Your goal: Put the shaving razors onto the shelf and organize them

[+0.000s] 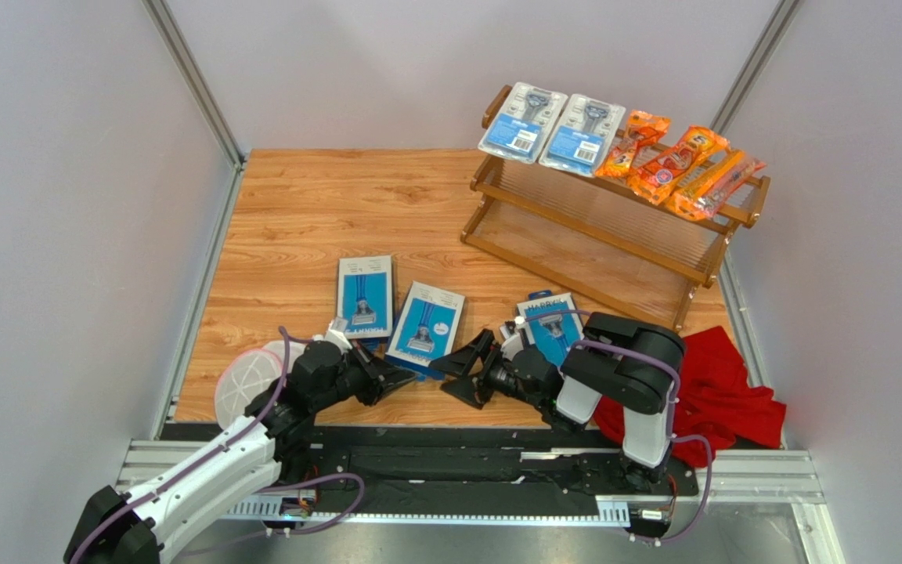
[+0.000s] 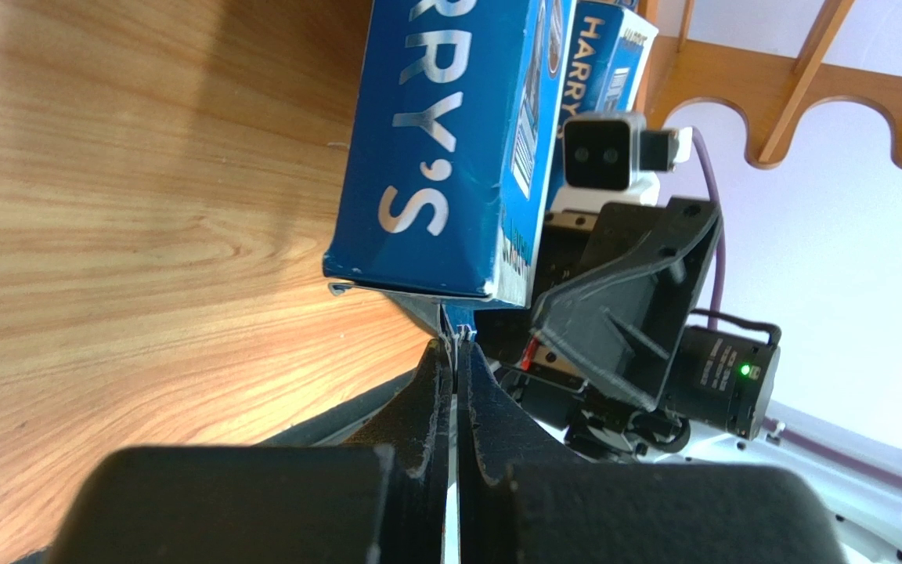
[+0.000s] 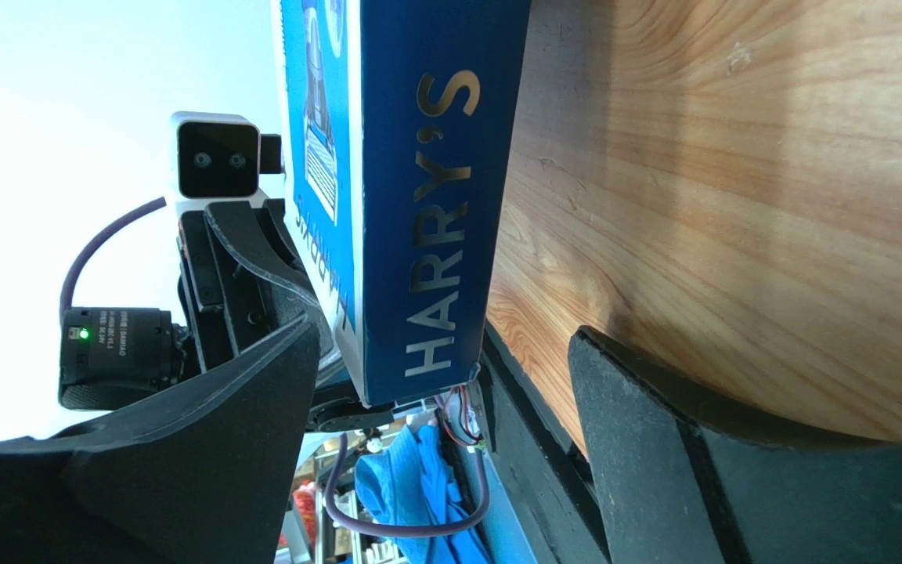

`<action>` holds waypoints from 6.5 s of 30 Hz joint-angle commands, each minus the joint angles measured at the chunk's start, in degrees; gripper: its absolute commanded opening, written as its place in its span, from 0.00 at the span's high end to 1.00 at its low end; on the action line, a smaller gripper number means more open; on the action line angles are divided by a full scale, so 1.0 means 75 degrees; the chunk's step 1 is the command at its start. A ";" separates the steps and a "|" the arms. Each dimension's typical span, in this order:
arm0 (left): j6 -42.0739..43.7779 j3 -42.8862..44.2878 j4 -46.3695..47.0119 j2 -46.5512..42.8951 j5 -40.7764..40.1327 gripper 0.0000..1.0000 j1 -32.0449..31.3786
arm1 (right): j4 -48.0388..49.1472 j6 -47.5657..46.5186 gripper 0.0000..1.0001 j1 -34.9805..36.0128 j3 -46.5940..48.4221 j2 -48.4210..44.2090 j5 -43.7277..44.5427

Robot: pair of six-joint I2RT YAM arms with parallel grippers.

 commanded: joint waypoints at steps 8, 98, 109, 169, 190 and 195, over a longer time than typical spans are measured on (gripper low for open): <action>0.0016 -0.0167 -0.0179 -0.0397 0.0300 1.00 -0.0022 | 0.1452 0.0259 0.43 0.0056 0.0273 0.0333 -0.0108; 0.2829 0.0395 0.2352 -0.0748 0.2175 0.79 -0.0033 | -1.1017 -0.3539 0.86 0.1181 0.0872 -1.0447 -0.0766; 0.1904 0.0056 0.2446 -0.1638 0.1390 1.00 -0.0033 | -1.0654 -0.2812 0.40 0.1732 0.0074 -1.1421 0.0454; 0.2650 0.0898 0.0457 -0.1663 0.1308 0.45 -0.0022 | -0.9798 -0.2917 1.00 0.2259 -0.0430 -1.0613 0.1345; 0.4516 0.3431 -0.5323 -0.1499 -0.0896 0.01 -0.0022 | -0.8954 -0.2928 1.00 0.2247 -0.0490 -0.9607 0.1593; 0.4481 0.3431 -0.5358 -0.1546 -0.0896 0.01 -0.0033 | -0.7902 -0.3163 1.00 0.2166 -0.0114 -0.8284 0.1042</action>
